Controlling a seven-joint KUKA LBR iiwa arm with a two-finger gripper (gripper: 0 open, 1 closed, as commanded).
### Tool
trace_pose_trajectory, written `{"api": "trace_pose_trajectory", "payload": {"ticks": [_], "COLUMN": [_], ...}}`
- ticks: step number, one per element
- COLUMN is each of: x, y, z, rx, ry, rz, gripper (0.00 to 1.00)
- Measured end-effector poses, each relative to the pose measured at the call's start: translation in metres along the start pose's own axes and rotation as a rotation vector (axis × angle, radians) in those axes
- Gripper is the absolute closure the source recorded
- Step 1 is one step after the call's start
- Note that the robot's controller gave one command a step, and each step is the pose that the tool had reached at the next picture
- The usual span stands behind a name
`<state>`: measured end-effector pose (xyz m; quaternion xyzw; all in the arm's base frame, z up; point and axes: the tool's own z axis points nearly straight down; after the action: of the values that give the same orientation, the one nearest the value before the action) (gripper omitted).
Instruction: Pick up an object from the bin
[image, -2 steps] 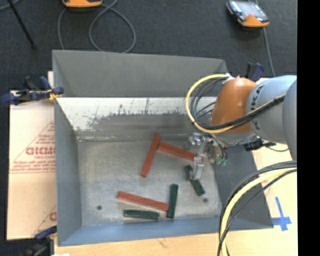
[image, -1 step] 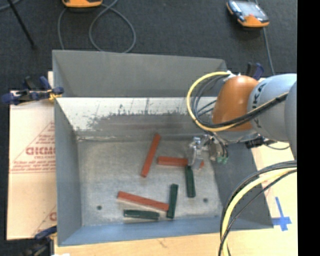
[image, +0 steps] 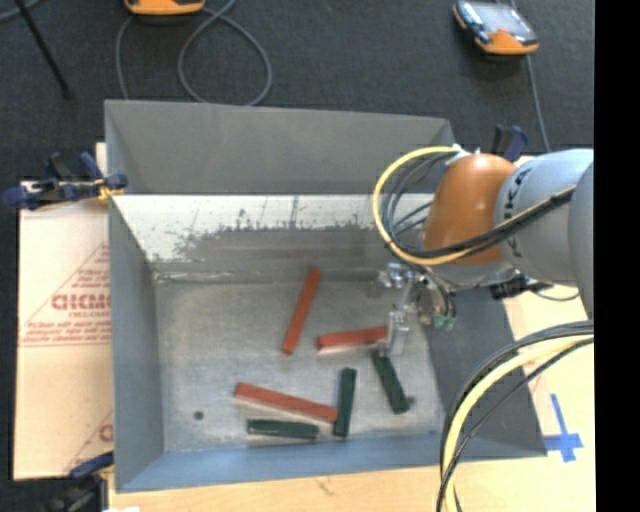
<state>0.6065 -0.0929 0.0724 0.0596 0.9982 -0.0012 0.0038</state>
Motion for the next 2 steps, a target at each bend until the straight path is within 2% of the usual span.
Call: {"api": "trace_pose_trajectory", "payload": {"ticks": [1,2], "x": [-0.0018,-0.0001], "y": [0.0009,0.0001], "z": [-0.003,-0.0002], "rx": [-0.002,0.0], "ry": [-0.004,0.001], "rz": [-0.002,-0.003], "gripper": [1.0,0.0]}}
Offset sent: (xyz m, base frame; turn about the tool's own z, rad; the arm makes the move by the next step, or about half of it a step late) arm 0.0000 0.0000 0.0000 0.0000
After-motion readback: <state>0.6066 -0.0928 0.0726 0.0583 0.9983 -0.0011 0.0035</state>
